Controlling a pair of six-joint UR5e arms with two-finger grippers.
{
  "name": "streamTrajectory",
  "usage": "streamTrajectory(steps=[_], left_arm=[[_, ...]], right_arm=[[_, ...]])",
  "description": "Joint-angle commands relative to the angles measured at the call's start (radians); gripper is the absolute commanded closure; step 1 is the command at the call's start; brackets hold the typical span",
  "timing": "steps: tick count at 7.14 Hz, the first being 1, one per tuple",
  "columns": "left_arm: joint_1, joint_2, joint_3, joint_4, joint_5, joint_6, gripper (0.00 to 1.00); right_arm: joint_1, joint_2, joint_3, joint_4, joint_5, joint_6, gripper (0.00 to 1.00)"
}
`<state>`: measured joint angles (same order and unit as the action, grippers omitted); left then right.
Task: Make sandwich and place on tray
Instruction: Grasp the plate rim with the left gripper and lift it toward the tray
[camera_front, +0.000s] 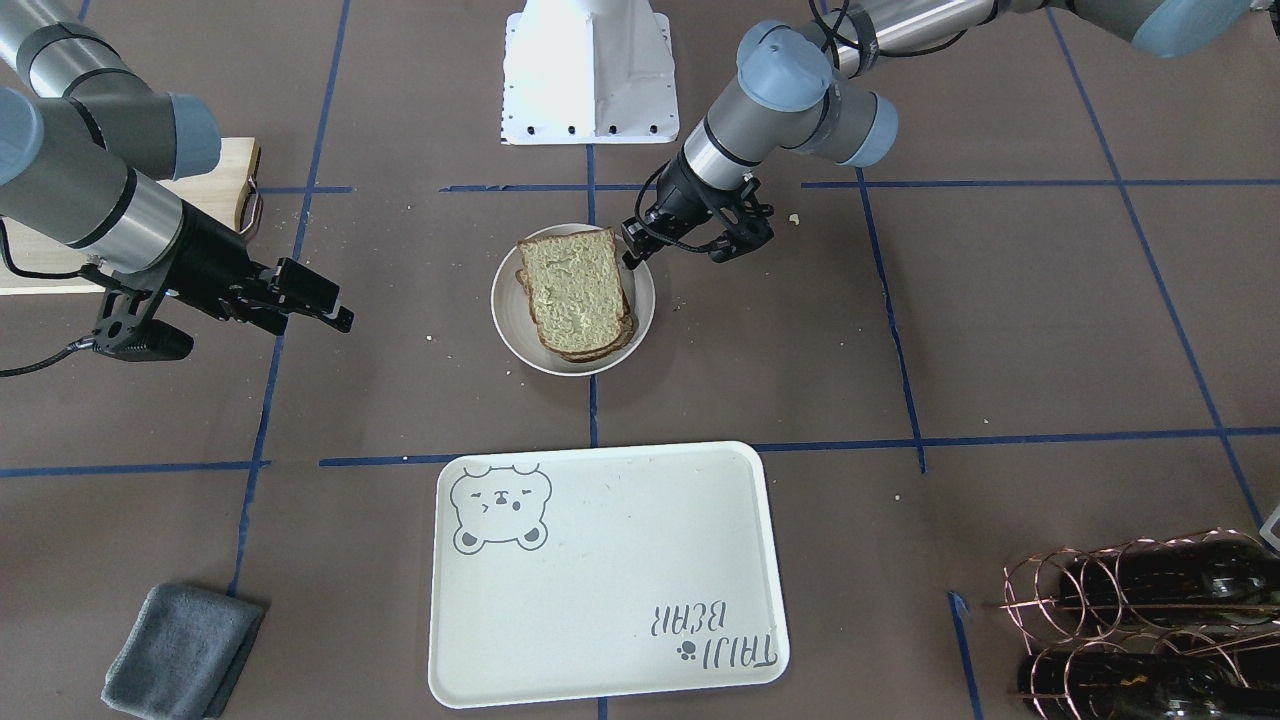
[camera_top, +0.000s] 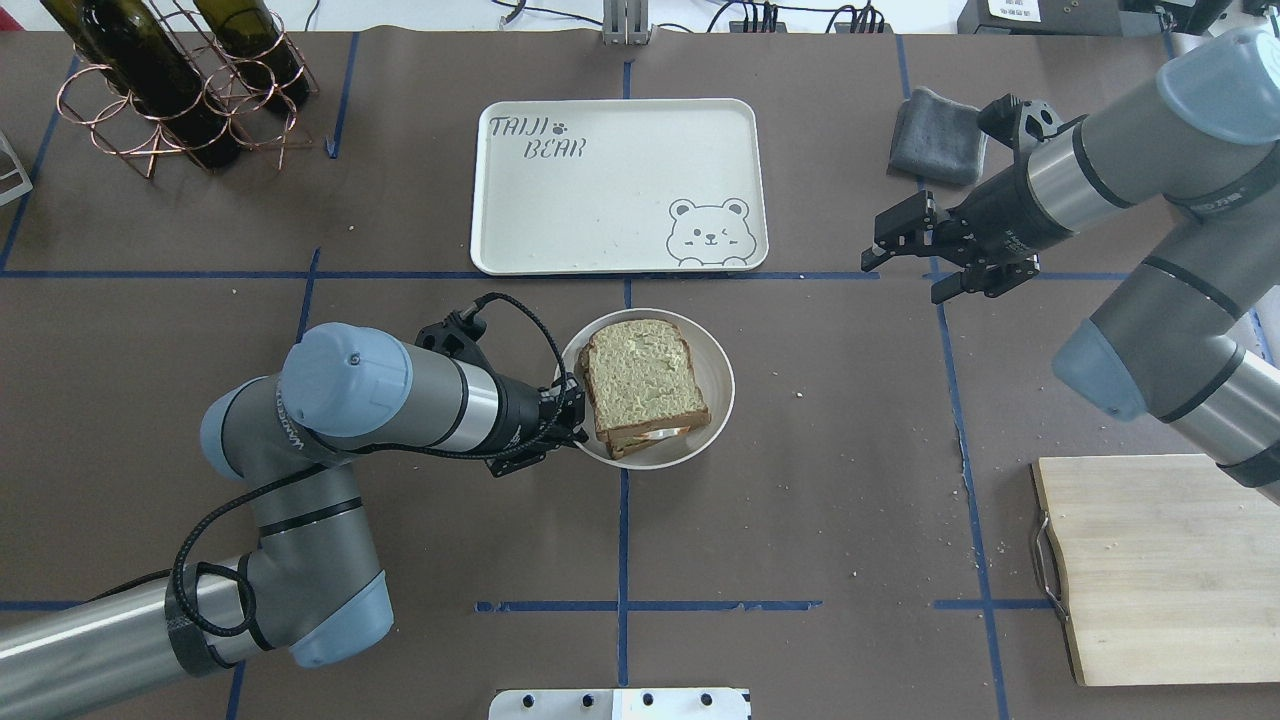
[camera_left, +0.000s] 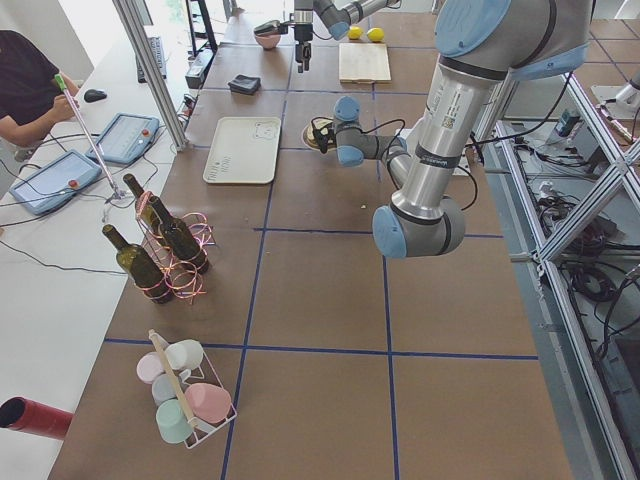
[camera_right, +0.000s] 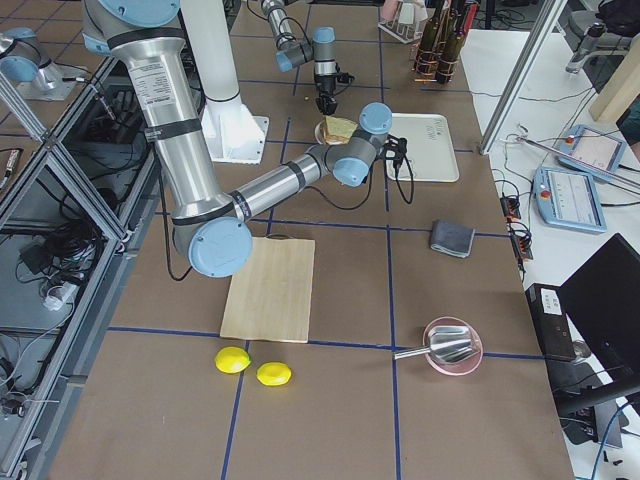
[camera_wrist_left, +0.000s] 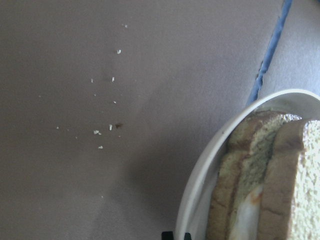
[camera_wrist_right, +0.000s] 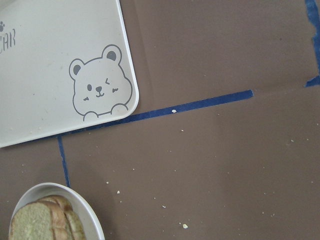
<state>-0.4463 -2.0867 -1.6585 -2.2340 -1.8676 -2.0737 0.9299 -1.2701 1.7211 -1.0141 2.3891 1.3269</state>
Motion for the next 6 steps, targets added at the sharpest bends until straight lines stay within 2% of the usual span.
streamTrajectory(steps=[1, 3, 5, 6], left_arm=[[-0.025, -0.100, 0.073, 0.013, 0.107, -0.127, 1.00], [-0.092, -0.301, 0.344, 0.008, 0.168, -0.210, 1.00], [-0.133, -0.382, 0.512, -0.001, 0.191, -0.206, 1.00], [-0.159, -0.406, 0.561, -0.043, 0.191, -0.207, 1.00]], right_arm=[[0.001, -0.002, 0.003, 0.000, 0.001, 0.000, 0.00], [0.001, -0.002, 0.005, 0.003, 0.001, 0.000, 0.00], [0.001, 0.000, 0.005, 0.003, 0.001, 0.000, 0.00], [0.000, 0.000, 0.005, 0.003, -0.001, 0.000, 0.00]])
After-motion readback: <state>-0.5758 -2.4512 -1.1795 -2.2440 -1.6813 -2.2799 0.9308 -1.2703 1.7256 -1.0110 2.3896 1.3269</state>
